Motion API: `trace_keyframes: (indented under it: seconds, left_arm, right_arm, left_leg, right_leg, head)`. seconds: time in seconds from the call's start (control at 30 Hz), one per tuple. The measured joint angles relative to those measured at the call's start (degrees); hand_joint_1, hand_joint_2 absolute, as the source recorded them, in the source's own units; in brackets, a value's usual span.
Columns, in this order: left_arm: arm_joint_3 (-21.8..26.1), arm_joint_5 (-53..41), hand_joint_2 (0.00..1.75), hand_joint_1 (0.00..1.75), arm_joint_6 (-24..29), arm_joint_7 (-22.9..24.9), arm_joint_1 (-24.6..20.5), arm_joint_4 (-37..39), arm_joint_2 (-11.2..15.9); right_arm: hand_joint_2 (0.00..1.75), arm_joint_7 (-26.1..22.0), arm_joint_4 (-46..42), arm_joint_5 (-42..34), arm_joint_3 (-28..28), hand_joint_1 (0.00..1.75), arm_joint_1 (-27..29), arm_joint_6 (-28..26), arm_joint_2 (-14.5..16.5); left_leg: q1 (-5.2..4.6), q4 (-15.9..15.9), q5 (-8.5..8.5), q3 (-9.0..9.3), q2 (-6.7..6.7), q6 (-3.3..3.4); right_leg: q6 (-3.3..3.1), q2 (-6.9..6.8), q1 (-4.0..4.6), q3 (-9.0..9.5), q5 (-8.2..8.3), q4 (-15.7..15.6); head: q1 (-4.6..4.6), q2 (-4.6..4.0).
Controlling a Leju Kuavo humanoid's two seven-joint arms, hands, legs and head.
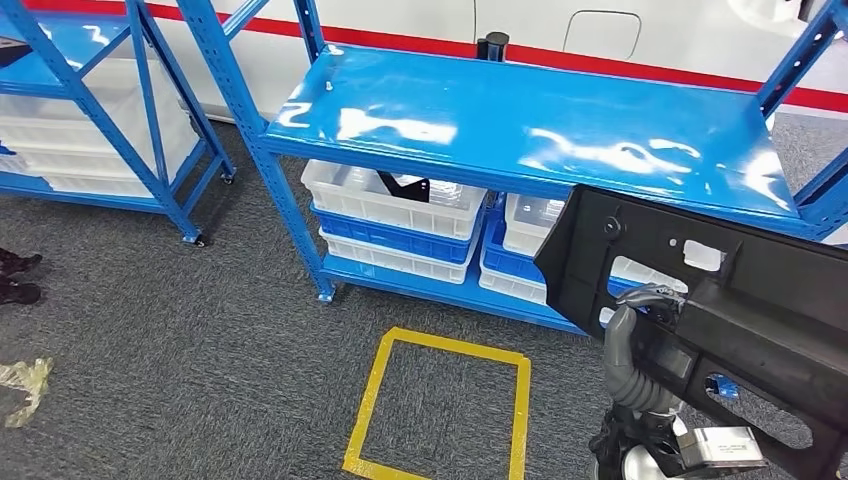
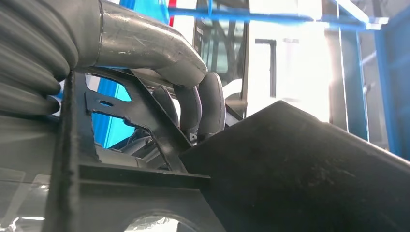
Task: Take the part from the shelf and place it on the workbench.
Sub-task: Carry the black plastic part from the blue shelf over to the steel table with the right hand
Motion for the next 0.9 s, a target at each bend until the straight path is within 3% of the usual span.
trace_keyframes:
  seconds: [0.07,0.17,0.2,0.23,0.27,0.33,0.37,0.43,0.5,0.57,0.67,0.73,0.77,0.8,0.87,0.9]
  left_arm:
    - [0.01,0.16,1.75,0.00,0.09,0.12,0.06,0.00,-0.02]
    - [0.02,0.21,1.75,0.00,0.11,0.16,0.08,0.00,-0.05]
    - [0.03,0.21,1.75,0.00,0.09,0.17,0.11,0.00,-0.08]
    - [0.04,0.21,1.75,0.00,0.07,0.20,0.15,0.00,-0.11]
    - [0.05,0.20,1.75,0.00,0.03,0.23,0.18,0.00,-0.14]
    - [0.05,0.19,1.75,0.00,-0.09,0.28,0.21,0.00,-0.16]
    - [0.05,0.17,1.75,0.00,-0.14,0.29,0.19,0.00,-0.15]
    - [0.05,0.15,1.75,0.00,-0.17,0.29,0.22,0.00,-0.11]
    - [0.05,0.13,1.75,0.00,-0.19,0.31,0.40,0.00,-0.08]
    - [0.05,0.12,1.75,0.00,-0.23,0.33,0.47,0.00,0.00]
    - [0.05,-0.05,1.75,0.00,-0.48,0.28,0.32,0.00,0.03]
    - [0.05,-0.27,1.75,0.00,-0.79,0.23,0.38,0.00,0.02]
    - [0.05,-0.34,1.75,0.00,-0.95,0.23,0.42,0.00,0.03]
    - [0.05,-0.38,1.75,0.00,-1.08,0.22,0.44,0.00,0.05]
    - [0.04,-0.53,1.75,0.00,-1.22,0.21,0.33,0.00,0.11]
    - [0.03,-0.63,1.75,0.00,-1.28,0.20,0.25,0.00,0.13]
  right_arm:
    - [1.75,0.00,0.16,-0.01,0.04,1.75,-0.39,0.20,-0.07]
    - [1.75,0.00,0.64,-0.01,0.07,1.75,-0.60,0.35,-0.19]
    - [1.75,0.00,0.83,-0.01,0.08,1.75,-0.59,0.39,-0.22]
    - [1.75,0.00,1.00,-0.01,0.08,1.75,-0.59,0.43,-0.23]
    - [1.75,0.00,1.10,0.00,0.08,1.75,-0.59,0.46,-0.23]
    - [1.75,0.00,1.20,0.03,0.08,1.75,-0.61,0.52,-0.23]
    - [1.75,0.00,1.22,0.06,0.09,1.75,-0.60,0.54,-0.23]
    - [1.75,0.00,1.28,0.12,0.10,1.75,-0.55,0.56,-0.22]
    - [1.75,0.00,1.32,0.20,0.08,1.75,-0.56,0.59,-0.20]
    - [1.75,0.00,1.32,0.29,0.06,1.75,-0.64,0.63,-0.14]
    - [1.75,0.00,1.32,0.48,0.03,1.75,-0.52,0.66,-0.09]
    - [1.75,0.00,1.29,0.89,0.02,1.75,-0.24,0.61,-0.07]
    - [1.75,0.00,1.26,1.17,0.02,1.75,-0.05,0.54,-0.02]
    - [1.75,0.00,1.19,1.42,0.03,1.75,0.12,0.46,0.05]
    - [1.75,0.00,0.87,1.79,0.04,1.75,0.38,0.36,0.25]
    - [1.75,0.00,0.69,1.91,0.04,1.75,0.49,0.34,0.32]
  left_leg:
    - [0.32,-1.15,0.71,-0.07,-0.83,0.66]
    - [0.43,-1.38,1.52,-0.79,-2.10,1.19]
    - [0.43,-1.32,1.71,-1.03,-2.60,1.16]
    - [0.45,-1.20,1.86,-1.24,-3.14,1.06]
    - [0.51,-1.00,1.96,-1.41,-3.71,0.95]
    - [0.63,-0.20,1.96,-1.92,-4.86,0.60]
    - [0.61,0.38,1.90,-2.36,-5.40,0.36]
    - [0.58,1.12,2.05,-3.36,-6.27,-0.33]
    - [0.72,1.35,2.31,-4.02,-6.69,-1.01]
    - [0.85,3.45,0.79,-5.10,-5.23,-1.72]
    - [1.37,13.64,-4.69,-9.59,-2.74,-2.75]
    - [1.79,17.80,-5.84,-11.21,-2.33,-3.11]
    - [1.94,16.68,-4.89,-10.39,-2.07,-3.17]
    - [2.05,13.50,-3.22,-8.48,-1.56,-3.15]
    - [1.88,5.46,-0.42,-3.94,0.97,-2.89]
    - [1.64,2.92,0.18,-2.66,1.92,-2.63]
  right_leg:
    - [0.04,1.10,-0.02,-1.36,-1.62,2.55]
    - [-0.20,3.28,-0.25,-5.91,-6.40,13.27]
    - [0.04,3.45,-0.32,-6.90,-7.15,15.82]
    - [0.49,3.54,-0.41,-6.88,-7.02,16.28]
    - [1.12,3.66,-0.56,-5.65,-5.97,14.23]
    - [2.25,5.01,-1.03,-1.37,-3.11,6.20]
    - [2.31,5.78,-1.17,0.24,-2.16,2.92]
    - [1.62,6.55,-1.08,1.15,-1.73,0.69]
    - [0.68,5.64,-1.00,0.85,-1.30,0.80]
    - [-0.16,4.65,-1.26,0.69,-0.91,0.66]
    - [-0.90,2.80,-1.21,0.38,-0.70,0.63]
    - [-0.97,1.48,-1.12,0.24,-0.65,0.64]
    - [-0.97,0.83,-1.13,0.25,-0.65,0.64]
    - [-0.95,0.24,-1.15,0.32,-0.66,0.64]
    - [-0.81,-0.82,-0.91,0.45,-0.70,0.69]
    - [-0.60,-1.29,-0.71,0.46,-0.71,0.70]
  head:
    - [0.14,0.01]
    - [0.31,0.00]
    - [0.31,0.00]
    - [0.32,0.00]
    - [0.32,0.00]
    - [0.33,0.01]
    - [0.30,0.01]
    - [0.23,0.00]
    - [0.22,0.00]
    - [-0.09,0.00]
    - [-0.52,0.00]
    - [-0.53,0.00]
    - [-0.54,-0.01]
    - [-0.54,-0.01]
    - [-0.54,-0.02]
    - [-0.46,-0.02]
